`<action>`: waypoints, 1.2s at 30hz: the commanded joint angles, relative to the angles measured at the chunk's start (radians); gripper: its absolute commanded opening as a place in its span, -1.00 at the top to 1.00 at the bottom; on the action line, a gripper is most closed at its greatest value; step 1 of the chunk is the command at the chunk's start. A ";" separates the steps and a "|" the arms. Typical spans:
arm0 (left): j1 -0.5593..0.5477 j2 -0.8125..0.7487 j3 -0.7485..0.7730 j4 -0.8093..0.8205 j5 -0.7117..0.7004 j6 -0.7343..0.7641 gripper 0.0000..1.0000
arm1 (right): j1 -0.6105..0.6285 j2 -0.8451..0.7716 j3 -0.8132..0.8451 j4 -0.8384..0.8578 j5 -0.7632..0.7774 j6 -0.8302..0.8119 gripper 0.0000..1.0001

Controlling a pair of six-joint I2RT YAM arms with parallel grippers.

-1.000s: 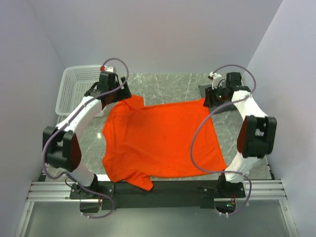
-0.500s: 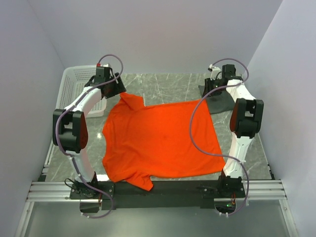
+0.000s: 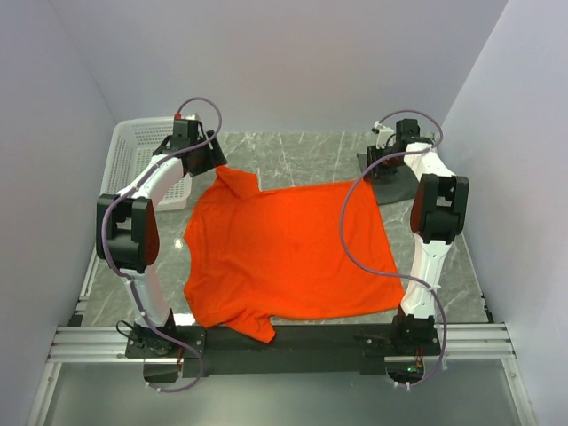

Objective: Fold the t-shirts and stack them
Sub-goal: Flatten the tshirt out

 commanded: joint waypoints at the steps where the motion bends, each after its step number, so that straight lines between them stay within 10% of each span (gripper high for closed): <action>1: -0.002 0.005 0.037 0.021 0.014 0.001 -0.48 | -0.003 0.029 0.071 -0.024 0.003 0.011 0.17; 13: -0.002 0.017 0.029 0.018 0.040 -0.008 -0.45 | 0.009 0.077 0.131 -0.076 0.018 0.008 0.27; 24: -0.002 0.045 0.059 -0.021 -0.009 -0.042 -0.38 | 0.000 0.006 0.069 -0.003 -0.032 0.008 1.00; 36: -0.011 0.253 0.280 -0.104 -0.055 0.007 -0.18 | -0.023 -0.061 -0.014 0.036 -0.143 0.014 1.00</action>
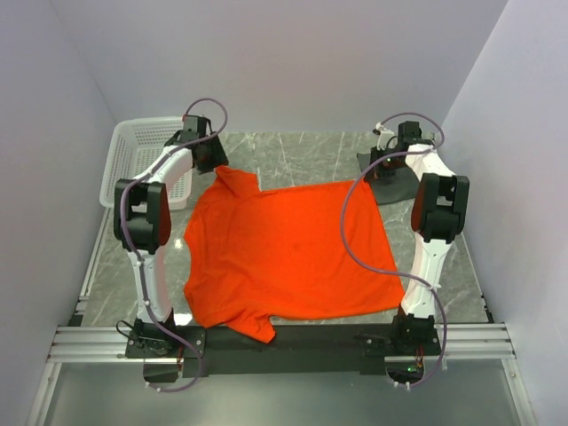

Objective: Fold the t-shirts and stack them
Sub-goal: Flatten the tshirt out

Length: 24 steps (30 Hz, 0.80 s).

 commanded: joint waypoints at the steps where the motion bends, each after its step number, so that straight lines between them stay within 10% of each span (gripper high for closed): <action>1: -0.006 0.059 0.112 -0.040 -0.036 0.031 -0.17 | -0.007 -0.082 -0.015 0.031 -0.051 -0.005 1.00; 24: -0.014 0.290 0.375 -0.135 -0.127 0.125 0.16 | -0.010 -0.102 -0.037 0.013 -0.086 -0.021 1.00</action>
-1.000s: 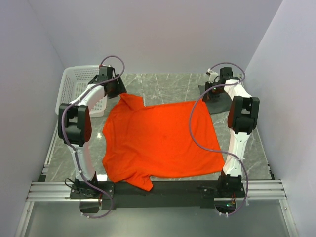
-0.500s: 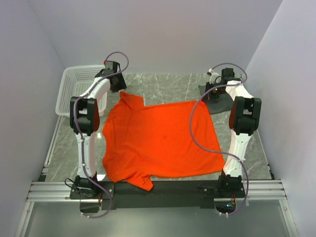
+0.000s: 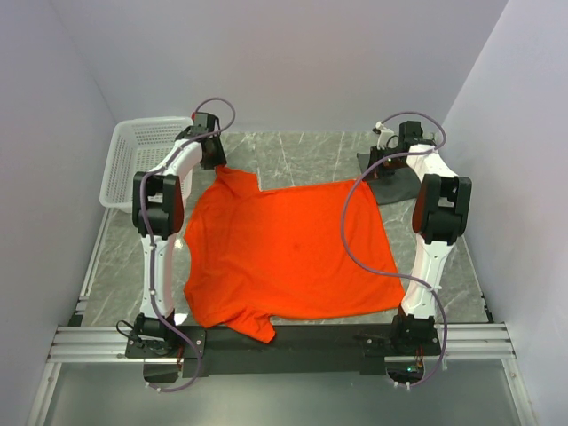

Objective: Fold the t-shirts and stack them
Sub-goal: Flatten the tshirt out

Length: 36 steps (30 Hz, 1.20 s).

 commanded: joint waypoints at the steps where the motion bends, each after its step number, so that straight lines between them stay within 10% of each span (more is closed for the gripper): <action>1: -0.007 0.021 0.055 0.001 -0.007 0.023 0.18 | -0.007 -0.069 -0.009 0.008 -0.023 -0.013 1.00; 14: -0.012 -0.012 0.054 0.053 -0.035 0.060 0.98 | -0.009 -0.080 -0.025 0.003 -0.031 -0.024 1.00; 36: -0.014 -0.598 -0.438 0.393 0.148 0.040 0.99 | -0.020 -0.408 -0.083 -0.052 -0.037 -0.107 1.00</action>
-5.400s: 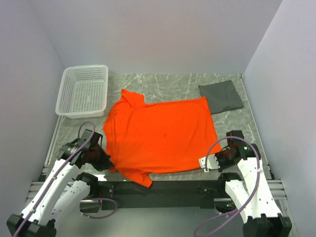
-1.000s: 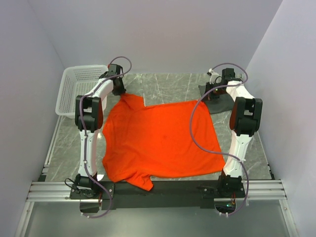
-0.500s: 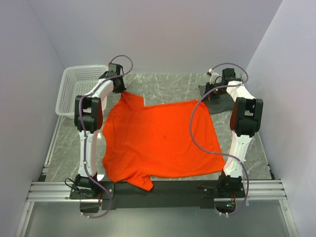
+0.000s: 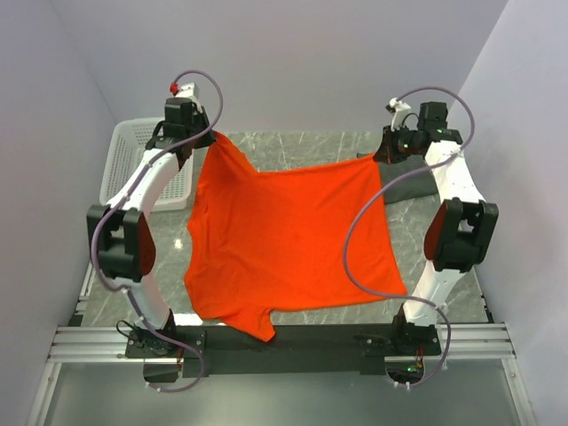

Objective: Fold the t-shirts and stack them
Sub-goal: Flatten the tshirt out

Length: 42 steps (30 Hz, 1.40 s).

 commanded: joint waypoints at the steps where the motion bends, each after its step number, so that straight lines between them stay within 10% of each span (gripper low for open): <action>1: -0.003 -0.093 -0.071 0.103 0.044 -0.008 0.99 | -0.012 -0.126 -0.010 -0.017 -0.033 -0.030 1.00; 30: 0.026 -0.513 -0.048 0.095 0.065 -0.010 0.99 | -0.074 -0.462 0.154 -0.110 -0.116 -0.015 1.00; 42: 0.026 -0.866 0.111 0.032 0.084 -0.085 0.99 | -0.133 -0.850 0.328 -0.049 -0.012 0.125 1.00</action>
